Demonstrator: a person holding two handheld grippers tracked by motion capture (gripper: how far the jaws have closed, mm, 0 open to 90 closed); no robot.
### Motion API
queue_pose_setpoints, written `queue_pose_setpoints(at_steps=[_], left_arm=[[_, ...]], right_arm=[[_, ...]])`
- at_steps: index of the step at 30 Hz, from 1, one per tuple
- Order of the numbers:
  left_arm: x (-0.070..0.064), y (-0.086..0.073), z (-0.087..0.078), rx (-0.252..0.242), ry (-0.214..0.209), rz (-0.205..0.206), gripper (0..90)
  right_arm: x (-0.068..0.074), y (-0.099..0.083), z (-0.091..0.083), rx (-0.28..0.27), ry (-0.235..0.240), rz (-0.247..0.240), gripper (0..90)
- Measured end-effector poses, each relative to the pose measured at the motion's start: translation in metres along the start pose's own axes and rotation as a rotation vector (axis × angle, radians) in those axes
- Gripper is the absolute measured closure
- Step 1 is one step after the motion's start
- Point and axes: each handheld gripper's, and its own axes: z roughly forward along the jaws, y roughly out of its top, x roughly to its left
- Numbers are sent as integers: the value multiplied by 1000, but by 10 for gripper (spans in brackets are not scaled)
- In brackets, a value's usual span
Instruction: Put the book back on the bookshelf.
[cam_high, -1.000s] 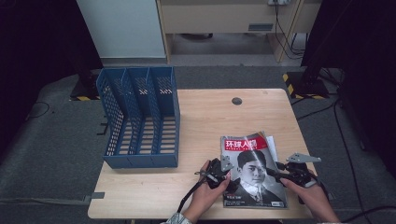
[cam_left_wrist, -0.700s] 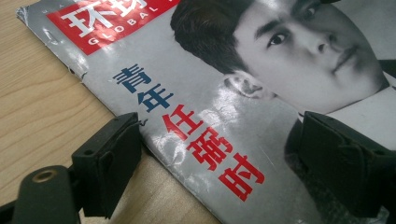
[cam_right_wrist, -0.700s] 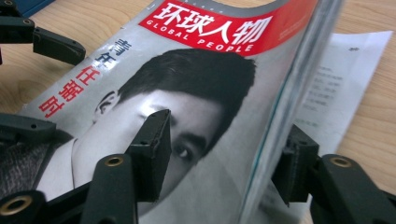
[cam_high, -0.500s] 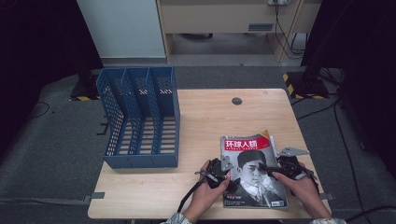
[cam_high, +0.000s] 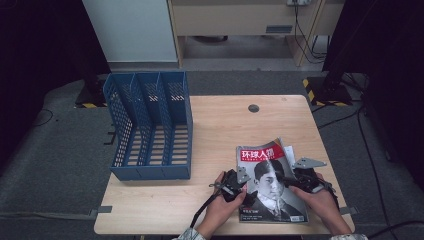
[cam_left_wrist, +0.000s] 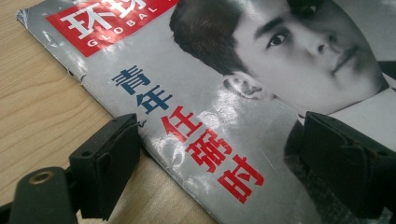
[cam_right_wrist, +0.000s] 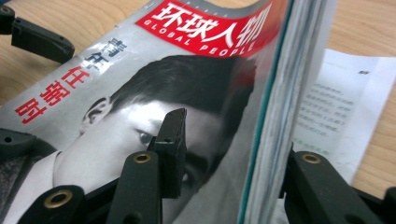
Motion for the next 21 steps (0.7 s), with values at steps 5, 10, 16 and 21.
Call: queue_pose_setpoints(at_steps=[5,10,16,21], left_arm=[[0,0,0,1,-1,-1,113],[0,0,0,1,0,0,112],[0,0,1,13,-26,6,60],[7,-1,-2,-11,-41,-49,70]], right_arm=[[-2,-1,5,40,-9,16,521],[0,0,3,25,-44,27,697],[1,2,-2,-11,-37,24,829],[4,4,-6,-39,-31,18,856]])
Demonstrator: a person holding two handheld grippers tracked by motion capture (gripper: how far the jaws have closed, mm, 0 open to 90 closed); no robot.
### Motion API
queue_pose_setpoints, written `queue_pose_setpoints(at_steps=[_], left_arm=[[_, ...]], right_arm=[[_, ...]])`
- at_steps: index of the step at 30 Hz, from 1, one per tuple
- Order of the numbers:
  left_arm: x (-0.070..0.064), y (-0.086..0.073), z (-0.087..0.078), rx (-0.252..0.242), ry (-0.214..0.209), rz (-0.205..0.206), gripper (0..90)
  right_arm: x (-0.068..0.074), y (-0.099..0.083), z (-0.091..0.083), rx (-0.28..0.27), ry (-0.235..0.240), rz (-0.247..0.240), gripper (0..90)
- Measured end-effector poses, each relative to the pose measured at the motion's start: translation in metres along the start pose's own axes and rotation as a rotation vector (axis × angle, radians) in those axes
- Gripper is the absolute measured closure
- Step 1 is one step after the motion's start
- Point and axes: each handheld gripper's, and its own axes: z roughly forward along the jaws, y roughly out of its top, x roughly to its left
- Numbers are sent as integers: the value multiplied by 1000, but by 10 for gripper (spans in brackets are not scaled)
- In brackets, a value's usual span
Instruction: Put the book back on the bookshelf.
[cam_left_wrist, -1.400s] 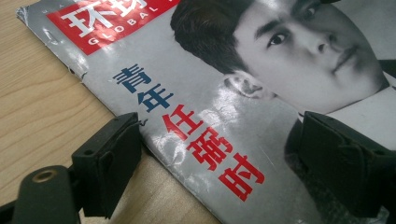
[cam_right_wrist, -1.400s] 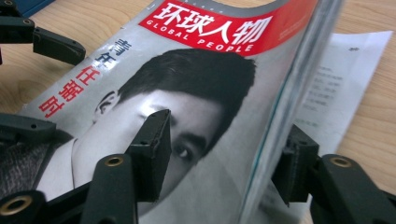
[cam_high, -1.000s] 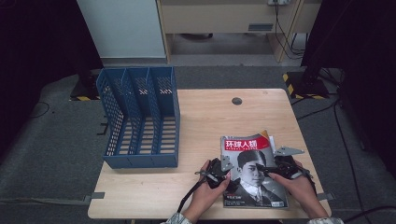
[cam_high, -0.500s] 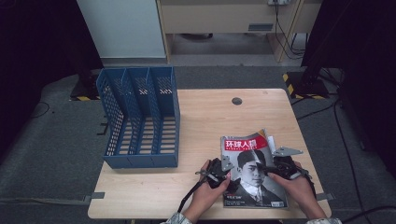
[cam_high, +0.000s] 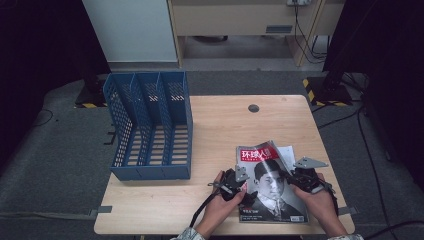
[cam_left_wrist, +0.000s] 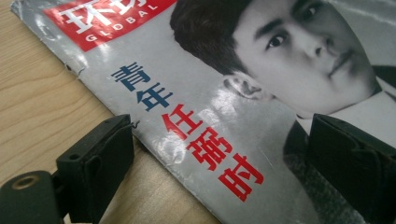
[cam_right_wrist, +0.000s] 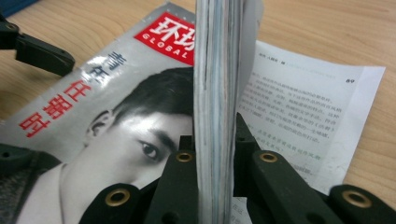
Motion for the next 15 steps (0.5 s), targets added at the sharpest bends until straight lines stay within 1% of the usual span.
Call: queue_pose_setpoints(at_steps=[1,2,3,5,6,8,9,11,13,14,15], left_arm=[[2,0,0,-6,-9,-11,67],[2,0,0,-6,-9,-11,62],[3,0,-1,-8,-5,-13,62],[6,-1,-2,-23,16,-23,61],[9,-2,-4,-36,18,-52,58],[12,-3,-6,-49,16,-82,58],[13,-3,-6,-49,11,-90,58],[14,-3,-5,-46,1,-100,58],[15,-3,-5,-43,-5,-104,58],[15,-3,-5,-43,-5,-104,58],[16,-3,-5,-41,-8,-109,58]], right_arm=[[1,1,-2,-5,4,-3,857],[2,1,-3,-16,5,-9,859],[2,1,-3,-16,5,-9,859],[3,3,-5,-32,9,-34,870],[4,3,-8,-55,21,-38,873],[5,4,-10,-72,31,-51,875],[6,5,-12,-80,35,-55,876],[8,7,-16,-101,43,-71,876],[9,8,-20,-121,50,-78,877],[9,8,-20,-121,50,-78,877],[10,9,-23,-140,59,-88,877]])
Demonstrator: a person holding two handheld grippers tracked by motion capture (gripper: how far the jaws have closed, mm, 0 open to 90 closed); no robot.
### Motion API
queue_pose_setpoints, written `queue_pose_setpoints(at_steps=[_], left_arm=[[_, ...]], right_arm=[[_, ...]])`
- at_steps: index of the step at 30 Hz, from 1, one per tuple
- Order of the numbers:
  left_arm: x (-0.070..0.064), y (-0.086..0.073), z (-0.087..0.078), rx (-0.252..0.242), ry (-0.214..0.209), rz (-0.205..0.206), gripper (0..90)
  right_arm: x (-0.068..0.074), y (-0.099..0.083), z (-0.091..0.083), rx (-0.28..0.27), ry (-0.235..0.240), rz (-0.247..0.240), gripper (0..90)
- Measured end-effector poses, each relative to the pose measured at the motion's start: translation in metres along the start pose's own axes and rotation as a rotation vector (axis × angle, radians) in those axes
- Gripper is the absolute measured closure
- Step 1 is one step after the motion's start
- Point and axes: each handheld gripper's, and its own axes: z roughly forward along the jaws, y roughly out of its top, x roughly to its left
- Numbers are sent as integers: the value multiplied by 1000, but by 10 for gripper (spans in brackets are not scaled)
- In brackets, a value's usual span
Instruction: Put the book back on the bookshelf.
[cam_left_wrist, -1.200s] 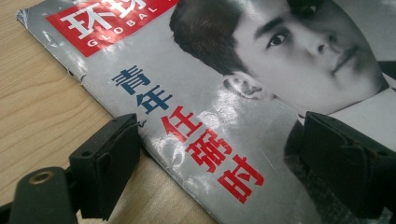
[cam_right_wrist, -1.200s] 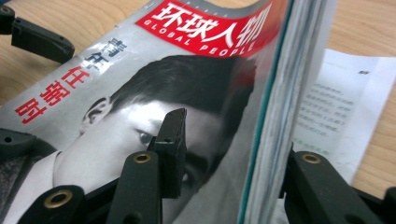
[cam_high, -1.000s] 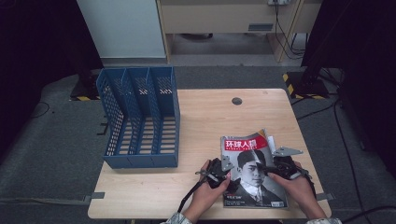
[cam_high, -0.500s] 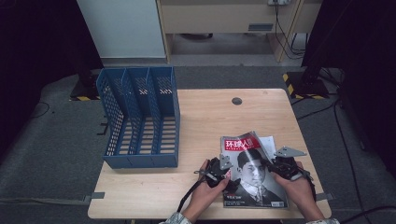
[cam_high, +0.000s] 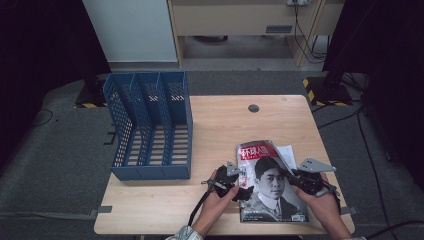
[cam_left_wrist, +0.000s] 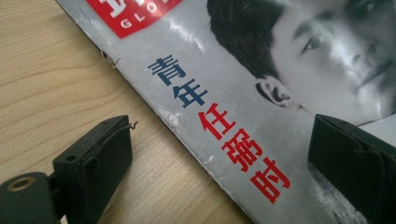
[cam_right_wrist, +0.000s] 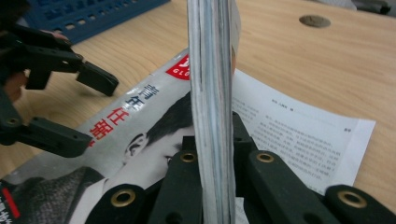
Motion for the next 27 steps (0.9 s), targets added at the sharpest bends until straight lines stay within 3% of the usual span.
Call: queue_pose_setpoints(at_steps=[7,11,15,20,23,27], left_arm=[[1,1,1,0,-43,-6,51],[-2,3,5,-3,-133,-6,50],[0,3,6,0,-165,-3,32],[-1,3,5,6,-154,9,42],[-5,3,6,13,-126,26,41],[-9,4,7,21,-102,52,41]], right_arm=[[1,3,-8,-66,34,13,877],[0,1,-9,-80,54,53,877],[-4,-3,-3,-61,53,87,876],[-9,-9,7,-11,27,109,871],[-11,-14,16,57,3,123,860],[-12,-16,20,76,-7,117,858]])
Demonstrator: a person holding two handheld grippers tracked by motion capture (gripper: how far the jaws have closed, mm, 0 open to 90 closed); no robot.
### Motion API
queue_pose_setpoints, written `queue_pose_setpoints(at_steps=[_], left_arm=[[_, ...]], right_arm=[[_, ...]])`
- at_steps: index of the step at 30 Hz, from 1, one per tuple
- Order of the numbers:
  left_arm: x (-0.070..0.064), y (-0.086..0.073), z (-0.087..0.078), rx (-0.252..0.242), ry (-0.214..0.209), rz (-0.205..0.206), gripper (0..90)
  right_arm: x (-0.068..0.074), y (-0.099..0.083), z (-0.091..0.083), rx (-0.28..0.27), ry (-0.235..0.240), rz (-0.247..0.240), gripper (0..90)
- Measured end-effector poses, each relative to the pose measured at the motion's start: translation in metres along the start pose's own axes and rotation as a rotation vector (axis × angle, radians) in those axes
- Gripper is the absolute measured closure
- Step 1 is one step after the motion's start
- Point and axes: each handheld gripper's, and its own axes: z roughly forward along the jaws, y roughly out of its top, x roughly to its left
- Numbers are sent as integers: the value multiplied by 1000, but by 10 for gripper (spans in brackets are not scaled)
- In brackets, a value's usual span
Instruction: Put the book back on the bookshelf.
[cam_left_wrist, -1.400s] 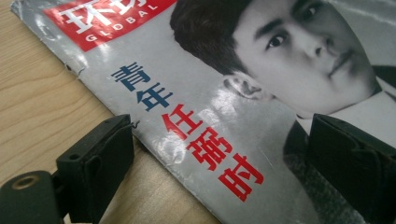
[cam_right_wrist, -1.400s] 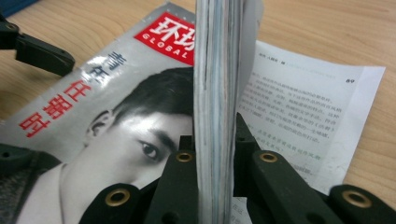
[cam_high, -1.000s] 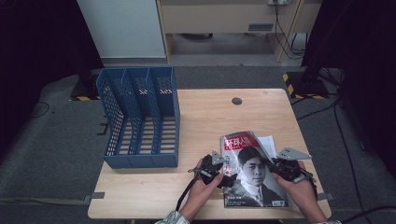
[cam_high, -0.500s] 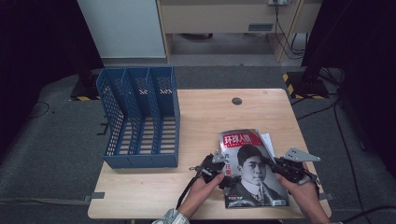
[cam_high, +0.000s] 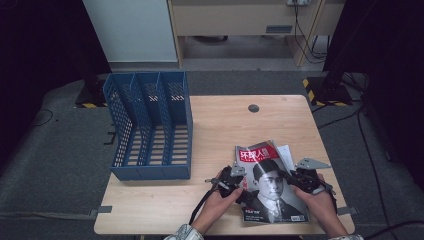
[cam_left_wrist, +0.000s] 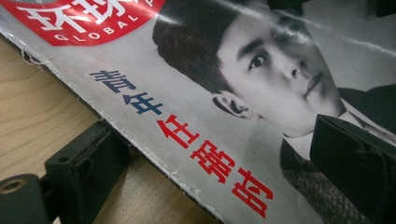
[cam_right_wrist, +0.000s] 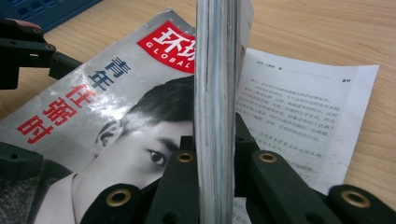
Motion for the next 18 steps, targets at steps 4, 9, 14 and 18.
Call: queue_pose_setpoints(at_steps=[4,9,14,18], left_arm=[[-2,0,1,13,19,24,42],[-4,1,2,18,22,38,42],[-7,1,3,30,44,67,48],[-10,1,4,44,67,91,48]], right_arm=[[-2,-1,2,18,-7,2,811],[-5,-2,4,35,-28,27,659],[-7,-4,8,99,-76,25,463],[-8,-7,8,115,-125,35,230]])
